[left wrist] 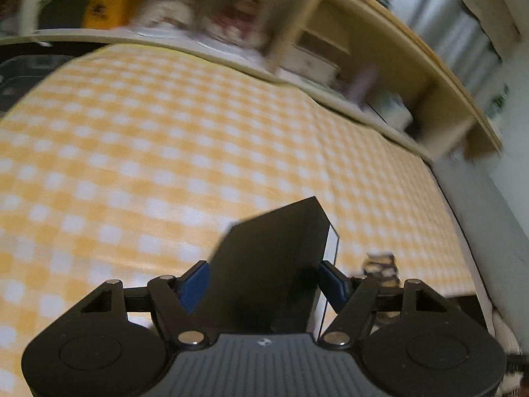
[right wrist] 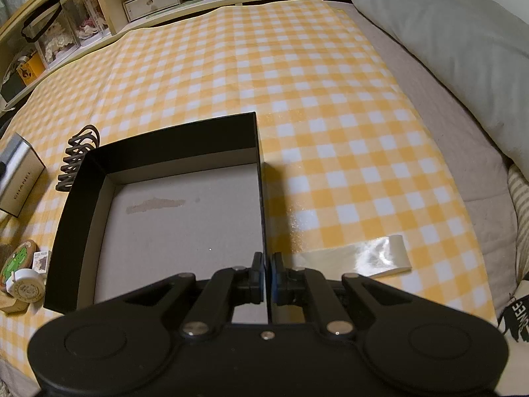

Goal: Organize rigid objects
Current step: 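Lift the black box with the left tool and carry it toward the tray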

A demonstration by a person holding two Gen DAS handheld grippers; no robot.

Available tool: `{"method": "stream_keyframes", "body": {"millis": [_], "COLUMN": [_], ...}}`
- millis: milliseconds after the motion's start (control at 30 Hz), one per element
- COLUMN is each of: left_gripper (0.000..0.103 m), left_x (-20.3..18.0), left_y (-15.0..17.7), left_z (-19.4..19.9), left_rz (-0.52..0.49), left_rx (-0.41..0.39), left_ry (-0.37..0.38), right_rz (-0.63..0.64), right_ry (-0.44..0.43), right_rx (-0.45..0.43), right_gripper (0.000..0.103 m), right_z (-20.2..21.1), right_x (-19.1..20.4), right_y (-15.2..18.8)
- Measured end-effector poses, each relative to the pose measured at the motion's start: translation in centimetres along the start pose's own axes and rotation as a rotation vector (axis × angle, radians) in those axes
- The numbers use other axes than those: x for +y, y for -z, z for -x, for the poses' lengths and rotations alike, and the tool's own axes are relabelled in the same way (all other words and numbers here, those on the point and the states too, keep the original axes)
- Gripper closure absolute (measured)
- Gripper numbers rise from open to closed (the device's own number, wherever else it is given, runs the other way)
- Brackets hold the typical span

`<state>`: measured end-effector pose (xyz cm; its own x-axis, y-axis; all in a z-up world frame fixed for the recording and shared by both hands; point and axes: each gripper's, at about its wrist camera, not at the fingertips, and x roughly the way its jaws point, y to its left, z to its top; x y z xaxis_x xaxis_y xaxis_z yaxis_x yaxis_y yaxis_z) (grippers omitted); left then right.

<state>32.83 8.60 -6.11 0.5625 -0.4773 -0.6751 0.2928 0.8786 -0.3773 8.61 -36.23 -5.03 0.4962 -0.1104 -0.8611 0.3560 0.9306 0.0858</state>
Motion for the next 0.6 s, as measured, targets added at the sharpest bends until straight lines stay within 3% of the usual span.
{"method": "stream_keyframes", "body": {"millis": [100, 333, 467, 600], "left_gripper": [0.031, 0.032, 0.03, 0.03], "left_x": [0.7, 1.8, 0.5, -2.2], "left_y": [-0.3, -0.4, -0.6, -0.5], "left_z": [1.1, 1.3, 0.7, 0.0], "left_rz": [0.013, 0.054, -0.01, -0.159], "left_rx": [-0.051, -0.052, -0.05, -0.034], "left_ry": [-0.063, -0.033, -0.029, -0.077], "right_rz": [0.0, 0.001, 0.002, 0.001], "right_ry": [0.0, 0.001, 0.002, 0.002], "right_rx": [0.0, 0.0, 0.003, 0.002], "right_gripper": [0.098, 0.098, 0.097, 0.097], "right_z": [0.0, -0.1, -0.1, -0.2], "right_x": [0.1, 0.1, 0.2, 0.2], "right_y": [0.0, 0.0, 0.0, 0.1]}}
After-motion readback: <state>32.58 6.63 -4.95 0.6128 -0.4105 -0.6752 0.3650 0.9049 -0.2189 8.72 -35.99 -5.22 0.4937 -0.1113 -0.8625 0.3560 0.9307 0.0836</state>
